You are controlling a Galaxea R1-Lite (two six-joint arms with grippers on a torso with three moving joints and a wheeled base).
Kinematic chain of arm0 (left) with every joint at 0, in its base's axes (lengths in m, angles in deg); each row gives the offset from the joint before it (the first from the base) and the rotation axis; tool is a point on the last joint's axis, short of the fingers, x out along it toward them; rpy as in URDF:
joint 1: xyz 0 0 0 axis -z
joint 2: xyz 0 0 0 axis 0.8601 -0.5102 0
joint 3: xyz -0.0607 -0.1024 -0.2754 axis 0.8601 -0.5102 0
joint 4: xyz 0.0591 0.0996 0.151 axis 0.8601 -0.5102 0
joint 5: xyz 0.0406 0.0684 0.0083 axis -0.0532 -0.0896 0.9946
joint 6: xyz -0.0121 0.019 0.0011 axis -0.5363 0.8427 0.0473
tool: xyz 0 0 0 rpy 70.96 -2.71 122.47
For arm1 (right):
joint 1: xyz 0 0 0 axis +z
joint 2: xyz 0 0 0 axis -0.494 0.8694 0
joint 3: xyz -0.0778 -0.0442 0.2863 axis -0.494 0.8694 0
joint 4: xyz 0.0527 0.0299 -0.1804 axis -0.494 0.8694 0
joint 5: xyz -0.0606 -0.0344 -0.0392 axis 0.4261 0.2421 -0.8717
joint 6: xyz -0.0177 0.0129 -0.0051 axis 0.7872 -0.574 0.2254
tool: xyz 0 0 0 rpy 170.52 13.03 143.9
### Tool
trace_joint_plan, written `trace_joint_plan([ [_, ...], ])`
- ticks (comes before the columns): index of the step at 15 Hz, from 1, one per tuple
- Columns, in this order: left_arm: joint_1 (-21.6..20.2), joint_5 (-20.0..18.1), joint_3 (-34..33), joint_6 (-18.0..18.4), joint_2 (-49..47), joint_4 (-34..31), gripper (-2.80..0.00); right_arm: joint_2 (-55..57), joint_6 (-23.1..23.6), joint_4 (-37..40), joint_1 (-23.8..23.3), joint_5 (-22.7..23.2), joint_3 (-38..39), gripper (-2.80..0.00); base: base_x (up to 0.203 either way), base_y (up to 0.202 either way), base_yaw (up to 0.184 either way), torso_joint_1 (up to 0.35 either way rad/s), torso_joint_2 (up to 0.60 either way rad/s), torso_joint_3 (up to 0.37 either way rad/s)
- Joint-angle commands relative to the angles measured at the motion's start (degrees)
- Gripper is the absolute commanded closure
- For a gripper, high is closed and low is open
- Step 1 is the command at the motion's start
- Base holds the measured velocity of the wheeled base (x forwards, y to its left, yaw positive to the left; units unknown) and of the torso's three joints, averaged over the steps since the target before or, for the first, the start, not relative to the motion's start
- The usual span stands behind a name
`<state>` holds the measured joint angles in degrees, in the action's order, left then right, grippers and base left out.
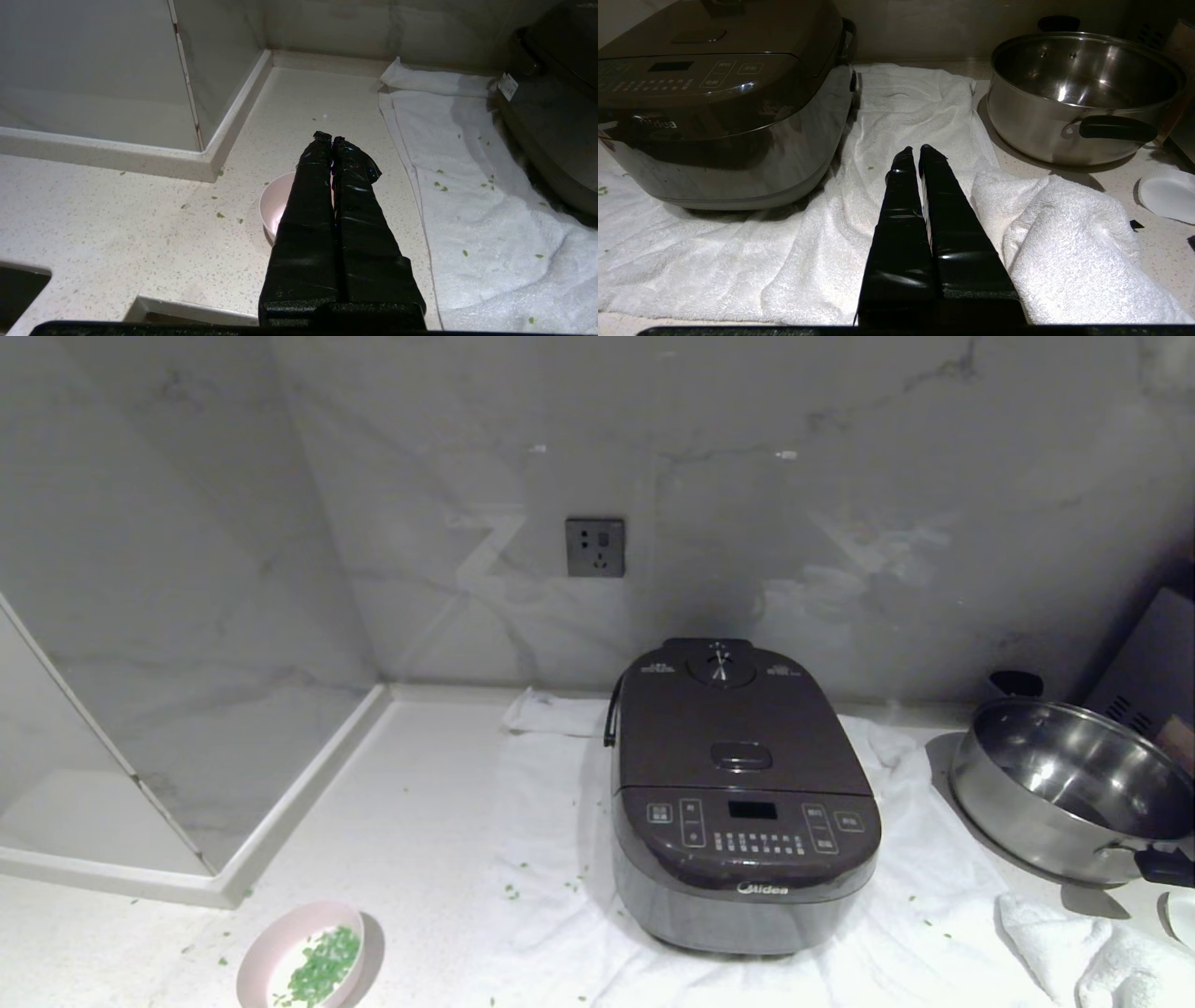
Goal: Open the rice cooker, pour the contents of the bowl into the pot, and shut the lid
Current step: Open the rice cooker
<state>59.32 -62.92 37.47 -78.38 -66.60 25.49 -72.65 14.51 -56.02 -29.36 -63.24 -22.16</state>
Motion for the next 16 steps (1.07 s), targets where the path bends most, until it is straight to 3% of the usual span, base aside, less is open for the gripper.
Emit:
trace_joint_plan([
  [1, 0.00, -0.01, -0.88, -0.02, -0.02, 0.06, 0.00, 0.00, -0.01, 0.01, 0.02, 0.00, 0.00, 0.00, 0.000, 0.000, 0.000, 0.000, 0.00, 0.000],
  [16, -0.05, 0.05, -0.88, -0.02, -0.02, 0.01, 0.00, 0.00, -0.01, 0.01, 0.02, 0.00, 0.00, 0.00, 0.000, 0.000, 0.000, 0.000, 0.00, 0.000],
])
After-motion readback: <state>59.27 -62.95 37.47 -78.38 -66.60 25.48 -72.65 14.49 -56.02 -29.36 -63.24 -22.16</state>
